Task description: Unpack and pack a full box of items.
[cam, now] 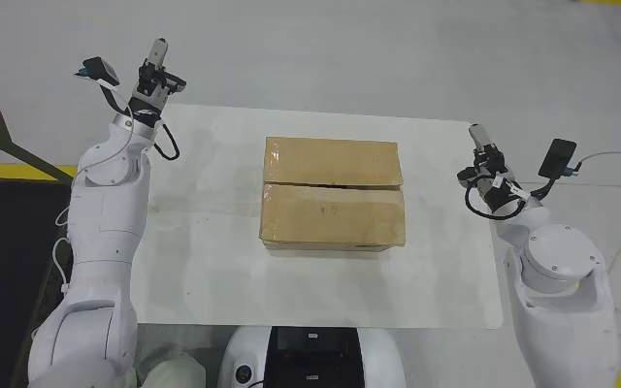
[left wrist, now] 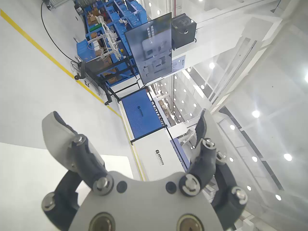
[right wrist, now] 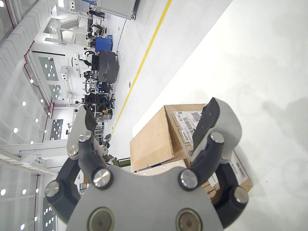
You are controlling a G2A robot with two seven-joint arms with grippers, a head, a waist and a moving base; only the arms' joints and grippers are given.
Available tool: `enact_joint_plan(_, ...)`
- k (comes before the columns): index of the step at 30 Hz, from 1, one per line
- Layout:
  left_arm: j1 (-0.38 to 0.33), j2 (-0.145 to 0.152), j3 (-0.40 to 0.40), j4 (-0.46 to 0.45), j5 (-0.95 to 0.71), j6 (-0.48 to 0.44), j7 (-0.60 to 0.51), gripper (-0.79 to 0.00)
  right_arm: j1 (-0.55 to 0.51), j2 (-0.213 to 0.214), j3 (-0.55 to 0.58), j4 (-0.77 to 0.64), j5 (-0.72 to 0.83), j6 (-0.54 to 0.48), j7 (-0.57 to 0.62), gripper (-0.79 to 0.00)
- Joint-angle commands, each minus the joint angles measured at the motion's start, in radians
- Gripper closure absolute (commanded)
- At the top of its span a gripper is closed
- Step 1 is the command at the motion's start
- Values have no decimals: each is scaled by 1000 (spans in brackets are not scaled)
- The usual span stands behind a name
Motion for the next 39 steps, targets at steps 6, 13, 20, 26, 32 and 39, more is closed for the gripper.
enact_joint_plan(6, 0, 0, 0, 0, 0, 0, 0, -784, 0, 0, 0, 0, 0, 0, 0, -784)
enact_joint_plan(13, 0, 0, 0, 0, 0, 0, 0, -785, 0, 0, 0, 0, 0, 0, 0, -785)
enact_joint_plan(20, 0, 0, 0, 0, 0, 0, 0, -785, 0, 0, 0, 0, 0, 0, 0, -785)
enact_joint_plan(26, 0, 0, 0, 0, 0, 0, 0, -785, -6, 0, -19, 23, 16, -22, 35, -785)
enact_joint_plan(32, 0, 0, 0, 0, 0, 0, 0, -785, 10, 3, -35, 53, 35, -36, 114, -785)
enact_joint_plan(39, 0, 0, 0, 0, 0, 0, 0, -785, 22, 8, -55, 86, 33, -68, 202, -785)
